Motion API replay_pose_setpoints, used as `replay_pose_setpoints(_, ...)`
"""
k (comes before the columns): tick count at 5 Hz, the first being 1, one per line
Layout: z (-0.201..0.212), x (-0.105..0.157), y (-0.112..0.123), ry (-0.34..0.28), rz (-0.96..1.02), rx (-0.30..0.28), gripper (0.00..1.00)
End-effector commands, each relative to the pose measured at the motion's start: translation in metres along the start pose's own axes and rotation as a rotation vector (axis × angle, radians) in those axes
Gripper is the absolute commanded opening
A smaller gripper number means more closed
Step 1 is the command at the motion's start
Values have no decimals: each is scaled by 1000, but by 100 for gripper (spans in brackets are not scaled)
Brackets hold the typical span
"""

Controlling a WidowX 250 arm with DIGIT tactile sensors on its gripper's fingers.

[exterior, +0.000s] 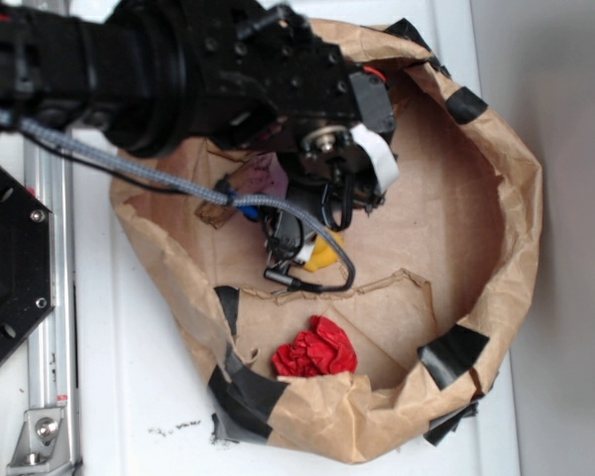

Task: Grab the yellow duck.

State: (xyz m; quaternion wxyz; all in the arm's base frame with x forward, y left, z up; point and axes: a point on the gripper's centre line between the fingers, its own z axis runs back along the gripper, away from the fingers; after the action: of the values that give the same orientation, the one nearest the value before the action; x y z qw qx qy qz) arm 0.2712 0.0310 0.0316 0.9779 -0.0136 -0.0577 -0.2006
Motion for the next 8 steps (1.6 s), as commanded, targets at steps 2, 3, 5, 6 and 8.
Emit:
replay_pose_setpoints(2, -24, 22, -68, -51, -153, -63, 100)
replay_pose_setpoints(3, -12, 29, -79, -113, -180, -56, 100)
replay_pose_setpoints(5, -13, 44, -59, -132, -136, -50, 100)
replay_pose_setpoints(6, -16, 45, -59, -126, -148, -47, 100)
replay_pose_setpoints(8, -13, 40, -58, -106, -138, -66, 0)
